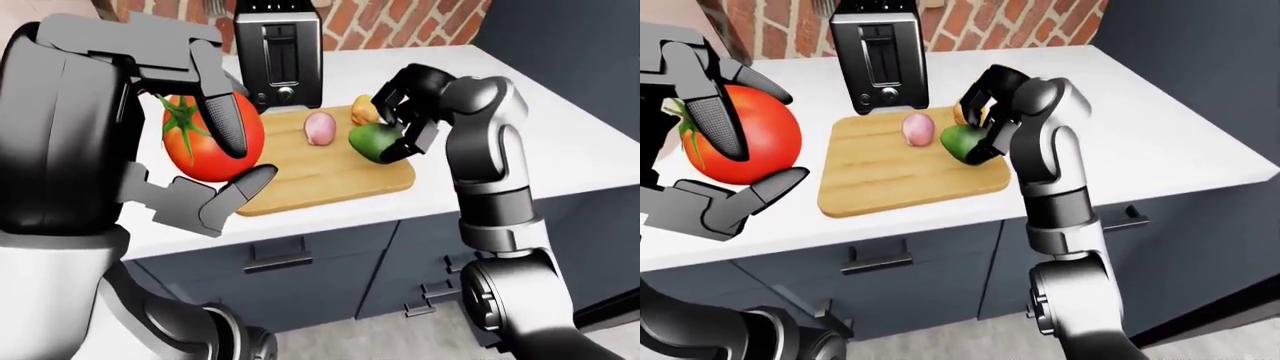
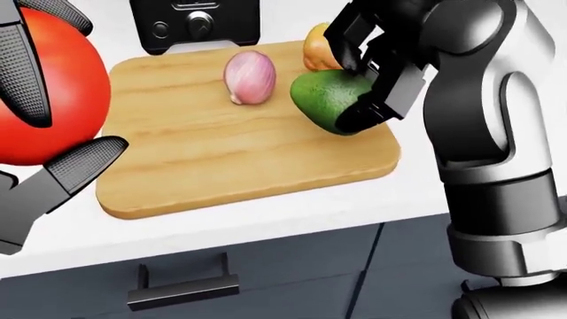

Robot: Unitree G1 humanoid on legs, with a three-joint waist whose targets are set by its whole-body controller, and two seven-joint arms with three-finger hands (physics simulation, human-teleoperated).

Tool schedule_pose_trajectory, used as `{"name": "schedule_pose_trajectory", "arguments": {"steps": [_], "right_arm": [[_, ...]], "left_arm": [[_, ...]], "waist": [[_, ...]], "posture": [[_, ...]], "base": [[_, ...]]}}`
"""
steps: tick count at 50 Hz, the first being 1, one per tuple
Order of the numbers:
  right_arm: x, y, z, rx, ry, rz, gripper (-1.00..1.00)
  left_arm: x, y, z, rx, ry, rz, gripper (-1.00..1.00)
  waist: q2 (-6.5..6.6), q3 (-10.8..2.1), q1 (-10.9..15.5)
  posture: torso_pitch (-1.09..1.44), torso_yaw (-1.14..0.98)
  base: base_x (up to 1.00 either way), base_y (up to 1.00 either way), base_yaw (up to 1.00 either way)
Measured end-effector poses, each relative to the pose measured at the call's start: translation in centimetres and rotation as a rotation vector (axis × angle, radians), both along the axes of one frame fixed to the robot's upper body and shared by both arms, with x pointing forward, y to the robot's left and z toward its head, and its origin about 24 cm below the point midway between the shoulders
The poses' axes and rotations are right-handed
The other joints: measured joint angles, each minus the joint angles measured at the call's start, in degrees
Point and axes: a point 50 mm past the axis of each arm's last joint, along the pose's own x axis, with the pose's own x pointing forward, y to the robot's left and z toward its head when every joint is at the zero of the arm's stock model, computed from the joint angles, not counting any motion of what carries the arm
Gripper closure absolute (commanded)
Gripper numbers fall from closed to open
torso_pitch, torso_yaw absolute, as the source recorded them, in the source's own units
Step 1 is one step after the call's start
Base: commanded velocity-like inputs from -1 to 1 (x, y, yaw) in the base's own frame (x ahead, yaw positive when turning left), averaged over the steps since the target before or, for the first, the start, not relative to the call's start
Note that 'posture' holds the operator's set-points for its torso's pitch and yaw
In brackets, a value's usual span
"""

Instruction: Place the avocado, onion, tomato and bell pepper on the cutting board.

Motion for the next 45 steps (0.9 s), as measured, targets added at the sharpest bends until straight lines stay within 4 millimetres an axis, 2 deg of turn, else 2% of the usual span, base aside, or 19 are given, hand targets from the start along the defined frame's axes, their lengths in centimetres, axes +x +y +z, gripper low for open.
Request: {"name": "schedule_pose_trajectory", "arguments": {"steps": [7,9,10,11,12,13,16,18,21,22,23,27,29,32,40,45], "right_arm": [[0.2,0.0,-0.2,-0.004,0.007,-0.006,1.00],[0.2,-0.1,-0.2,-0.003,0.006,-0.007,0.76],[0.2,-0.1,-0.1,-0.003,0.006,-0.007,0.47],[0.2,-0.1,-0.1,-0.002,0.006,-0.007,0.44],[0.2,-0.1,0.0,0.000,0.004,-0.006,0.24],[0.2,-0.1,0.1,0.002,0.001,-0.006,-0.39],[0.0,-0.1,0.3,0.005,-0.013,-0.003,-0.29],[0.0,-0.1,0.4,0.004,-0.016,0.000,-0.45],[0.0,-0.1,0.5,0.006,-0.016,0.001,-0.53],[-0.1,-0.1,0.5,0.007,-0.015,0.001,-0.69],[-0.1,-0.1,0.4,0.007,-0.015,0.001,-0.76],[-0.1,-0.2,0.5,0.009,-0.013,0.001,-0.83],[-0.2,-0.3,0.9,0.012,-0.016,0.000,-1.00],[-0.6,-0.5,2.6,0.016,-0.043,-0.004,-1.00],[-3.3,-1.0,9.7,0.020,-0.225,-0.014,-1.00],[-4.2,-1.6,12.0,0.046,-0.292,-0.041,-1.00]], "left_arm": [[-0.1,-0.1,0.1,0.003,-0.004,-0.003,1.00],[-0.1,-0.1,0.1,0.004,-0.004,-0.004,1.00],[-0.1,-0.1,0.2,0.003,-0.005,-0.004,1.00],[-0.1,-0.1,0.2,0.004,-0.006,-0.003,1.00],[-0.1,-0.1,0.2,0.004,-0.006,-0.003,1.00],[-0.1,-0.1,0.2,0.004,-0.005,-0.004,1.00],[0.0,-0.2,0.1,0.005,0.000,-0.008,1.00],[0.0,-0.2,0.0,0.006,0.001,-0.007,1.00],[0.0,-0.2,0.0,0.006,0.001,-0.007,1.00],[0.0,-0.2,0.0,0.006,0.001,-0.007,1.00],[0.0,-0.2,0.0,0.007,0.001,-0.007,1.00],[0.0,-0.1,-0.1,0.006,0.003,-0.005,1.00],[0.0,-0.2,-0.1,0.006,0.003,-0.006,1.00],[0.0,-0.2,-0.1,0.008,0.002,-0.008,1.00],[-0.1,-0.3,0.3,0.020,-0.007,-0.007,1.00],[-0.5,-0.5,1.3,0.037,-0.042,-0.008,1.00]], "waist": [[0.04,0.01,0.0],[0.04,0.06,0.0],[0.05,0.07,0.0],[0.06,0.06,0.0],[0.08,0.06,0.0],[0.10,0.03,0.0],[0.10,-0.08,-0.1],[0.09,-0.14,-0.1],[0.08,-0.22,-0.1],[0.07,-0.24,-0.1],[0.07,-0.25,-0.1],[0.11,-0.23,-0.1],[0.14,-0.12,-0.1],[0.25,0.14,-0.1],[0.16,0.15,-0.2],[0.14,0.31,-0.2]], "posture": [[0.00,0.00],[0.00,0.00],[0.00,0.00],[0.00,0.00],[0.00,0.00],[0.00,0.00],[0.00,0.00],[0.00,0.00],[0.00,0.00],[0.00,0.00],[0.00,0.00],[0.00,0.00],[0.00,0.00],[0.00,0.00],[0.00,0.00],[0.00,0.00]], "base": [[0.00,0.00,0.00],[0.00,0.00,0.00],[0.00,0.00,0.00],[0.00,0.00,0.00],[0.00,0.00,0.00],[0.00,0.00,0.00],[0.00,0.00,0.00],[0.00,0.00,0.00],[0.00,0.00,0.00],[0.00,0.00,0.00],[0.00,0.00,0.00],[0.00,0.00,0.00],[0.00,0.00,0.00],[0.00,0.00,0.00],[0.00,0.00,0.00],[0.00,0.00,0.00]]}}
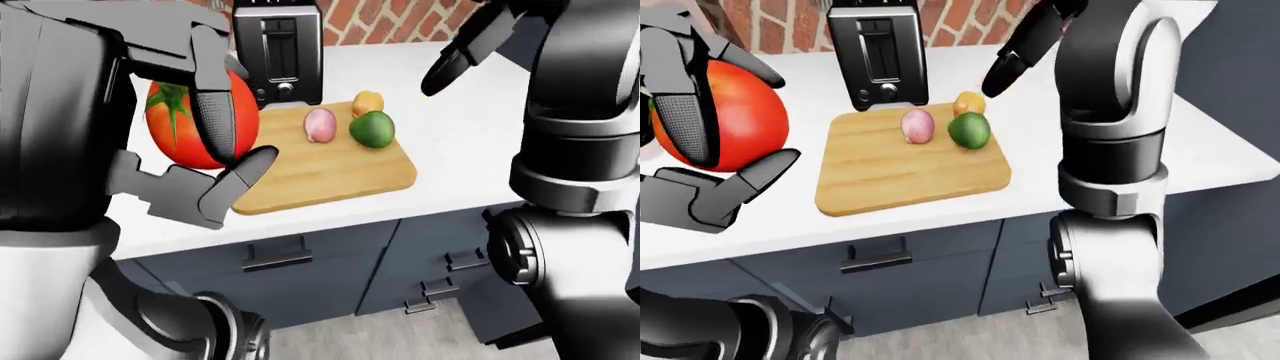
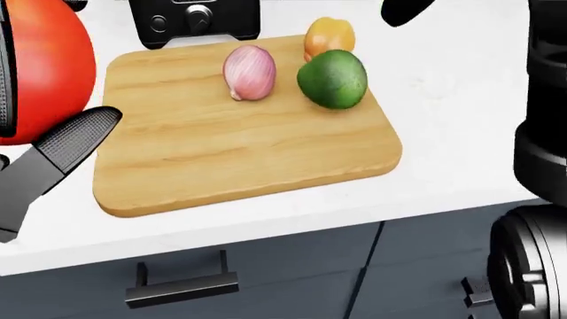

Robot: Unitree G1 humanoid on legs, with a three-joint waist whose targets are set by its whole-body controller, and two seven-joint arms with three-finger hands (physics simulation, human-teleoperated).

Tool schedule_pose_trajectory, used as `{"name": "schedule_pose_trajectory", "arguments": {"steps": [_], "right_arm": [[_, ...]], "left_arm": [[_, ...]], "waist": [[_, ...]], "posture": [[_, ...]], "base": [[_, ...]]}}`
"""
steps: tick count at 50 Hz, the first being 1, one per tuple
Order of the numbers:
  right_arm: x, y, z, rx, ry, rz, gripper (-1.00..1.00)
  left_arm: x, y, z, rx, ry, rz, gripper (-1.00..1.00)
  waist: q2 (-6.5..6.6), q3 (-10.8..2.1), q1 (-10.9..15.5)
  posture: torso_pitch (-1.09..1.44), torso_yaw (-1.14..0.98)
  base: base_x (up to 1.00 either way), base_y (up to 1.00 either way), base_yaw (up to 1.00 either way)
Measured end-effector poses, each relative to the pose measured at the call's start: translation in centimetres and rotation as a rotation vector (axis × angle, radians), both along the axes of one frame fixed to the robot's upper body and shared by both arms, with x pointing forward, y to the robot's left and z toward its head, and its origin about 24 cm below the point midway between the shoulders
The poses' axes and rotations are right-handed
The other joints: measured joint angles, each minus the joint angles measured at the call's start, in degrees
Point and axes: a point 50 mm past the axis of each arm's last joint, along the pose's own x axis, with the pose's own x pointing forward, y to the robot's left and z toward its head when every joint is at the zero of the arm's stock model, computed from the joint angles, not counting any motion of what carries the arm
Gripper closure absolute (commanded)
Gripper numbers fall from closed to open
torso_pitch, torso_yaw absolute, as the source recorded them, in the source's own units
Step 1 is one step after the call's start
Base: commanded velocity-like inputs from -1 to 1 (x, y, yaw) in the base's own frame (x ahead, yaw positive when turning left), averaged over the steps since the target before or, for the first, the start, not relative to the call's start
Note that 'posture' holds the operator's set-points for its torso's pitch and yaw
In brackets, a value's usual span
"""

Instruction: Place the avocado, onion, tomato and bell pepper on the cutting board.

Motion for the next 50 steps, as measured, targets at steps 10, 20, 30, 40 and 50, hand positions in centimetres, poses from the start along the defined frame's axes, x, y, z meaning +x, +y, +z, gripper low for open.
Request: {"name": "schedule_pose_trajectory", "arguments": {"steps": [10,20,30,40,50], "right_arm": [[-2.0,-1.7,2.4,0.111,-0.128,-0.053,-1.00],[-2.2,-2.2,2.6,0.124,-0.110,-0.057,-1.00],[-1.3,-2.2,0.8,0.112,-0.057,-0.051,-1.00],[-1.3,-2.3,0.3,0.108,-0.051,-0.053,-1.00],[-1.2,-2.2,-0.2,0.101,-0.034,-0.047,-1.00]], "left_arm": [[4.1,-1.0,3.0,0.050,0.037,0.006,1.00],[9.7,-3.0,1.9,0.095,0.138,-0.035,1.00],[13.4,-2.3,-2.0,0.111,0.285,-0.025,1.00],[15.1,-1.1,-5.6,0.112,0.363,0.025,1.00],[15.9,-0.8,-8.9,0.099,0.433,0.034,1.00]], "waist": [[0.23,0.46,0.2],[0.81,0.17,-0.1],[1.14,-0.14,-0.3],[1.27,-0.62,-0.4],[1.39,-0.88,-0.5]], "posture": [[0.00,0.00],[0.00,0.00],[0.00,0.00],[0.00,0.00],[0.00,0.00]], "base": [[0.00,0.00,0.00],[0.00,0.00,0.00],[0.00,0.00,0.00],[0.00,0.00,0.00],[0.00,0.00,0.00]]}}
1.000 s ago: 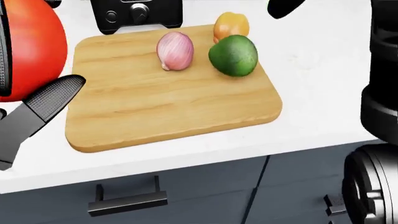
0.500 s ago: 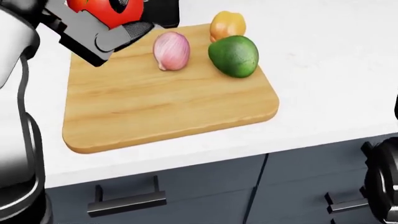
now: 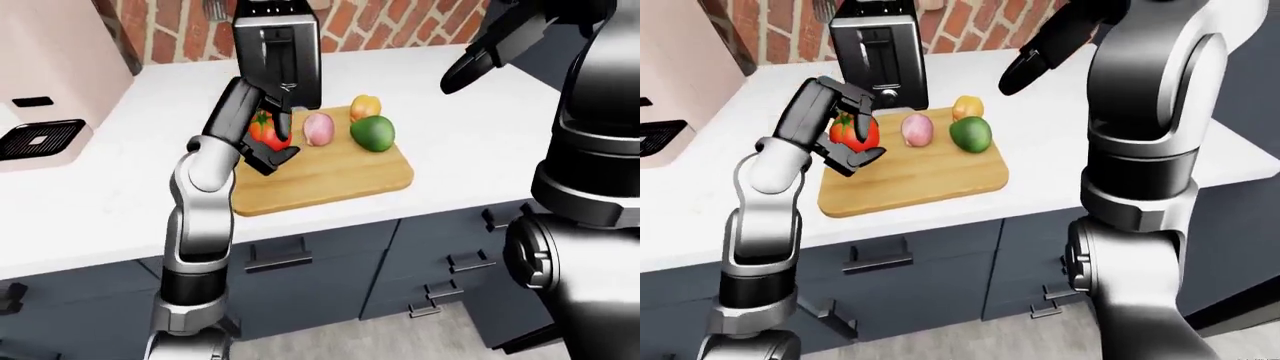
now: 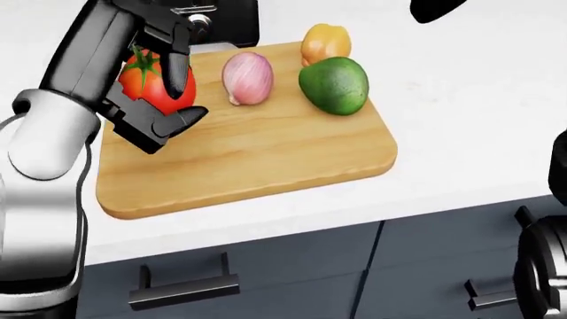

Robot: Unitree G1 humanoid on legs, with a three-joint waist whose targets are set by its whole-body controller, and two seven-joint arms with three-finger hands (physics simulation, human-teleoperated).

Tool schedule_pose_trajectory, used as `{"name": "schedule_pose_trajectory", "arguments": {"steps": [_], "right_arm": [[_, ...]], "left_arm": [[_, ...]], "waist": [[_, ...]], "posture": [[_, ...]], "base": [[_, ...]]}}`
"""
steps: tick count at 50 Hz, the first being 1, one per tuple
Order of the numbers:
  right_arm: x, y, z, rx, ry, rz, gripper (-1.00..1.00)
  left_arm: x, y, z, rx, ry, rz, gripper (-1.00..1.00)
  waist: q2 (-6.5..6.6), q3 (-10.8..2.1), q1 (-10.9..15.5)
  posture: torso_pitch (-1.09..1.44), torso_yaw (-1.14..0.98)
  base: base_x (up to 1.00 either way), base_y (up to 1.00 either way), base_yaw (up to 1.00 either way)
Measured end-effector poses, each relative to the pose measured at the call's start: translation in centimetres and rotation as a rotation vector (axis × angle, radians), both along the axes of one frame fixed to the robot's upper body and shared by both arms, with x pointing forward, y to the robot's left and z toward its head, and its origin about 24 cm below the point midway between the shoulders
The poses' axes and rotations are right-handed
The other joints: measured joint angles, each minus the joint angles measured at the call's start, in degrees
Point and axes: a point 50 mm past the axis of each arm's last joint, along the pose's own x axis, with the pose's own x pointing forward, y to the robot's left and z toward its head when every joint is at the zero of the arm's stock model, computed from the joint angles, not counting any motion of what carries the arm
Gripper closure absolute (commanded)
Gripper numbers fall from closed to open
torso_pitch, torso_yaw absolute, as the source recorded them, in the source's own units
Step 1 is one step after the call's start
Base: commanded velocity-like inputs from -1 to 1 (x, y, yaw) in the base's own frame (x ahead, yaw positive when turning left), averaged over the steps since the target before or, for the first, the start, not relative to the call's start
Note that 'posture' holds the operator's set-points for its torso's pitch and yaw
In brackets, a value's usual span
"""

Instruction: Place the avocado, onion, tomato and bell pepper on the cutting board.

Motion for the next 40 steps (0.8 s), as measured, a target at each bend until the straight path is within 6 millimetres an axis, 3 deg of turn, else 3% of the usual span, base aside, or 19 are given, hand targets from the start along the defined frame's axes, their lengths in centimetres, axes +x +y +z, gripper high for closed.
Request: {"name": "schedule_pose_trajectory", "arguments": {"steps": [8,10,11,12,13,14,15,16,30,34,40], "right_arm": [[0.0,0.0,-0.2,-0.005,0.005,0.001,-1.00],[0.0,0.0,-0.2,-0.006,0.004,0.001,-1.00],[-0.1,0.0,-0.2,-0.006,0.004,0.001,-1.00],[-0.1,0.0,-0.3,-0.006,0.004,0.000,-1.00],[-0.1,-0.1,-0.3,-0.005,0.004,-0.001,-1.00],[-0.1,-0.1,-0.4,-0.006,0.005,-0.002,-1.00],[0.0,-0.1,-0.5,-0.007,0.006,-0.003,-1.00],[0.0,-0.1,-0.5,-0.007,0.008,-0.004,-1.00],[0.0,-0.2,-0.8,-0.008,0.014,-0.004,-1.00],[0.1,-0.2,-0.9,-0.008,0.021,-0.004,-1.00],[0.0,-0.2,-0.9,-0.006,0.019,-0.003,-1.00]], "left_arm": [[1.3,-0.4,-1.4,-0.005,0.037,0.004,1.00],[1.4,-0.4,-1.4,-0.008,0.033,0.006,0.77],[1.4,-0.4,-1.4,-0.009,0.031,0.006,0.78],[1.4,-0.4,-1.4,-0.010,0.028,0.006,0.62],[1.4,-0.4,-1.3,-0.011,0.026,0.007,-0.02],[1.3,-0.4,-1.3,-0.011,0.023,0.007,-0.47],[1.3,-0.4,-1.3,-0.011,0.020,0.007,-0.84],[1.3,-0.4,-1.3,-0.010,0.019,0.006,-1.00],[0.7,-0.3,-0.6,-0.010,-0.002,0.012,-1.00],[-0.3,-0.1,1.1,-0.018,-0.049,0.012,-1.00],[-3.9,-0.3,5.4,-0.028,-0.190,-0.013,-1.00]], "waist": [[-0.04,-0.12,-0.1],[-0.02,-0.19,-0.1],[-0.01,-0.21,-0.1],[0.01,-0.23,-0.1],[0.02,-0.26,-0.1],[0.04,-0.31,-0.1],[0.06,-0.35,-0.1],[0.09,-0.39,-0.1],[0.20,-0.41,-0.2],[0.19,-0.25,-0.3],[0.26,-0.08,-0.3]], "posture": [[0.00,0.00],[0.00,0.00],[0.00,0.00],[0.00,0.00],[0.00,0.00],[0.00,0.00],[0.00,0.00],[0.00,0.00],[0.00,0.00],[0.00,0.00],[0.00,0.00]], "base": [[0.00,0.00,0.00],[0.00,0.00,0.00],[0.00,0.00,0.00],[0.00,0.00,0.00],[0.00,0.00,0.00],[0.00,0.00,0.00],[0.00,0.00,0.00],[0.00,0.00,0.00],[0.00,0.00,0.00],[0.00,0.00,0.00],[0.00,0.00,0.00]]}}
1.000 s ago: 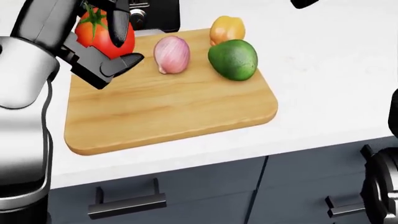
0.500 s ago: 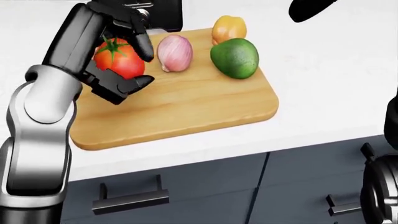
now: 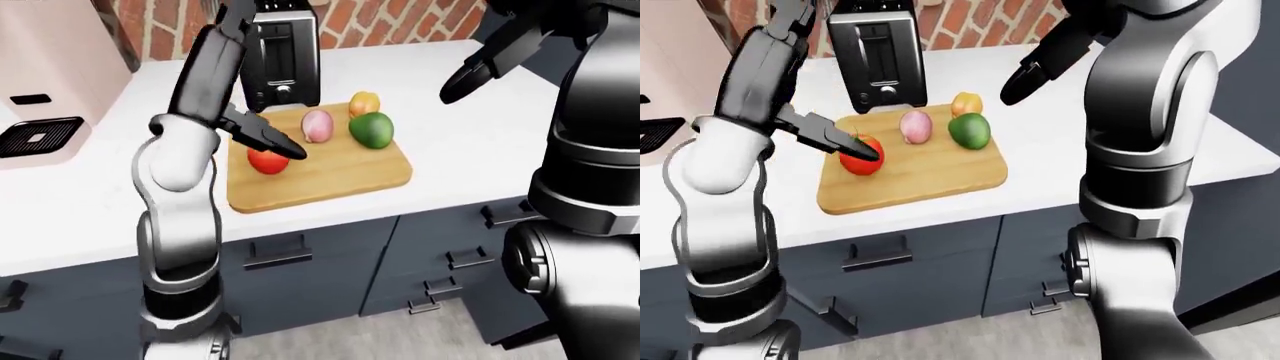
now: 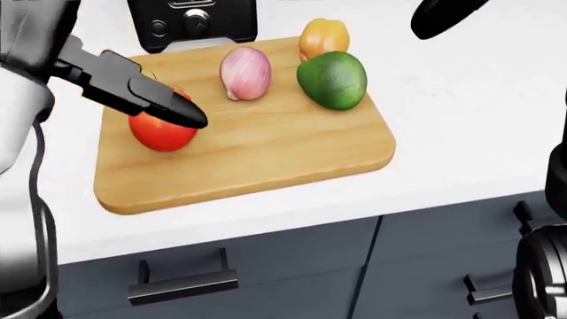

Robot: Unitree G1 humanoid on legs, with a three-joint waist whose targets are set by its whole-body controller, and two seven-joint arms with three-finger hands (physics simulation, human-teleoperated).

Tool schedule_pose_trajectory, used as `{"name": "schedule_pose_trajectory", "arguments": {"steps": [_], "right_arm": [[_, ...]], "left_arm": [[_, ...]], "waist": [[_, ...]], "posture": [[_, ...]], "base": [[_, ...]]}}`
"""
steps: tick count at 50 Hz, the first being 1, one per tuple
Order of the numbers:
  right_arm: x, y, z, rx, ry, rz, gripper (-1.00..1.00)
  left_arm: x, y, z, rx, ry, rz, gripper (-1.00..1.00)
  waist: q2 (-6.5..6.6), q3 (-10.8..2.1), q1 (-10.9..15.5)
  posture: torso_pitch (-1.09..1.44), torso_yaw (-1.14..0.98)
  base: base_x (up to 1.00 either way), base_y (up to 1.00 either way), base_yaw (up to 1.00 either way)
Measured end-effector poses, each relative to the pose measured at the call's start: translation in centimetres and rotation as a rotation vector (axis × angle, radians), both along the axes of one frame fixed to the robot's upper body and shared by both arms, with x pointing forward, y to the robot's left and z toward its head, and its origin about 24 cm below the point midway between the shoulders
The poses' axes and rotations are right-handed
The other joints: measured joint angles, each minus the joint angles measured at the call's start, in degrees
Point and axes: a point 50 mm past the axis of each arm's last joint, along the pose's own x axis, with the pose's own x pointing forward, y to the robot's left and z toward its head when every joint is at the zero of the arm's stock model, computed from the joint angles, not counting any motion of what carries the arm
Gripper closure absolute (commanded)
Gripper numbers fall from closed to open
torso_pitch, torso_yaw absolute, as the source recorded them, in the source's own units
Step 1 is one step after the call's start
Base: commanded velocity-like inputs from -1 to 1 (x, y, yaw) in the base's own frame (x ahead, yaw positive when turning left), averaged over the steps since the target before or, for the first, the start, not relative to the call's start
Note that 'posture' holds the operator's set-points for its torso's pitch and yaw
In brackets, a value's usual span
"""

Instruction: Place the avocado, onion, tomato and bell pepper on the cutting board.

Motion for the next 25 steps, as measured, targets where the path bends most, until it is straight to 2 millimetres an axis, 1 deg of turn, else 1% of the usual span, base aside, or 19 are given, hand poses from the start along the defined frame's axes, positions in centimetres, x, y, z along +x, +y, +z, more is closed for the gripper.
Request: {"name": "schedule_pose_trajectory", "arguments": {"steps": [5,9,14,25], "right_arm": [[-0.1,0.0,0.2,0.002,-0.008,0.000,-1.00],[0.0,-0.1,0.3,0.003,-0.008,-0.001,-1.00],[-0.1,-0.3,0.3,0.006,-0.013,-0.007,-1.00],[0.1,-0.1,-0.3,0.003,0.005,-0.002,-1.00]], "left_arm": [[-3.0,0.1,3.0,-0.003,-0.101,-0.014,-1.00],[-4.5,0.8,4.7,-0.019,-0.152,0.001,-1.00],[-4.5,1.5,4.9,-0.026,-0.147,0.035,-1.00],[-4.6,1.4,4.9,-0.020,-0.142,0.031,-1.00]], "waist": [[0.09,0.16,0.0],[0.11,0.35,0.0],[0.05,0.54,0.0],[-0.18,0.81,0.1]], "posture": [[0.00,0.00],[0.00,0.00],[0.00,0.00],[0.00,0.00]], "base": [[0.00,0.00,0.00],[0.00,0.00,0.00],[0.00,0.00,0.00],[0.00,0.00,0.00]]}}
